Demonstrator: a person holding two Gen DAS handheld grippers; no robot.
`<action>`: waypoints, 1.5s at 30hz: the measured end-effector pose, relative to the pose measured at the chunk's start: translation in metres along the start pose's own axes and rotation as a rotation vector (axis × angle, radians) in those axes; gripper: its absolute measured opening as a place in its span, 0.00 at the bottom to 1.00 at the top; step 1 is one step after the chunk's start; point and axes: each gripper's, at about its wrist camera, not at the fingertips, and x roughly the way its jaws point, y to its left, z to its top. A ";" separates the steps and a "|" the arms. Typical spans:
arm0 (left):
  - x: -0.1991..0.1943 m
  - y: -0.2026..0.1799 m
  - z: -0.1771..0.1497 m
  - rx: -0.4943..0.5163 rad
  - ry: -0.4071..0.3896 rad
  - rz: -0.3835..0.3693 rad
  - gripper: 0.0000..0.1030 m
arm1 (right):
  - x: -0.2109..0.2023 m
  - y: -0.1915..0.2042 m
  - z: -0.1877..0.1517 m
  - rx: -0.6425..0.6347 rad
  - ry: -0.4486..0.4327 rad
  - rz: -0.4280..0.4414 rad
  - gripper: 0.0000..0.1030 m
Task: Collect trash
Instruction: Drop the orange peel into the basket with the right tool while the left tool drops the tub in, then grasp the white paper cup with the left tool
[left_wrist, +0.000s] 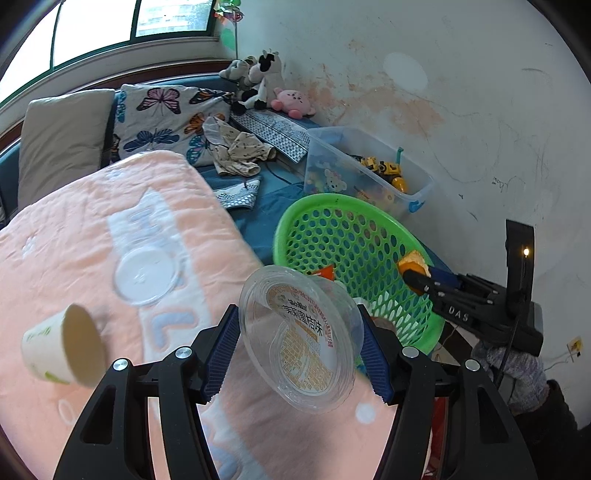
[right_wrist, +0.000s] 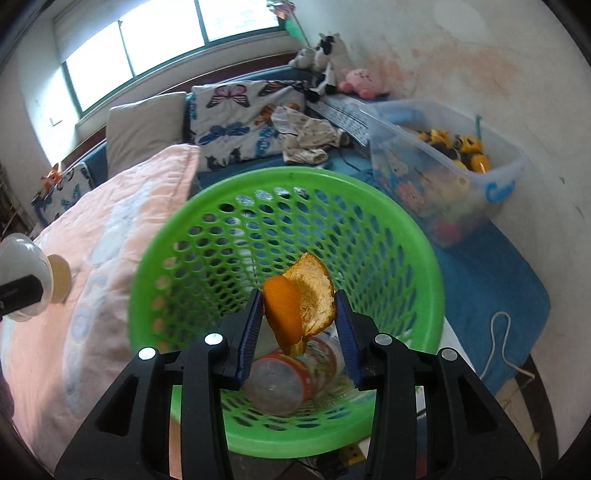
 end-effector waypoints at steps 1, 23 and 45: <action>0.005 -0.003 0.004 0.002 0.007 -0.004 0.58 | 0.001 -0.004 -0.001 0.012 0.002 -0.005 0.42; 0.074 -0.043 0.021 0.026 0.112 -0.040 0.63 | -0.032 -0.017 -0.018 0.043 -0.059 0.026 0.53; 0.002 0.017 -0.009 -0.069 0.033 0.097 0.69 | -0.051 0.034 -0.017 -0.032 -0.087 0.107 0.56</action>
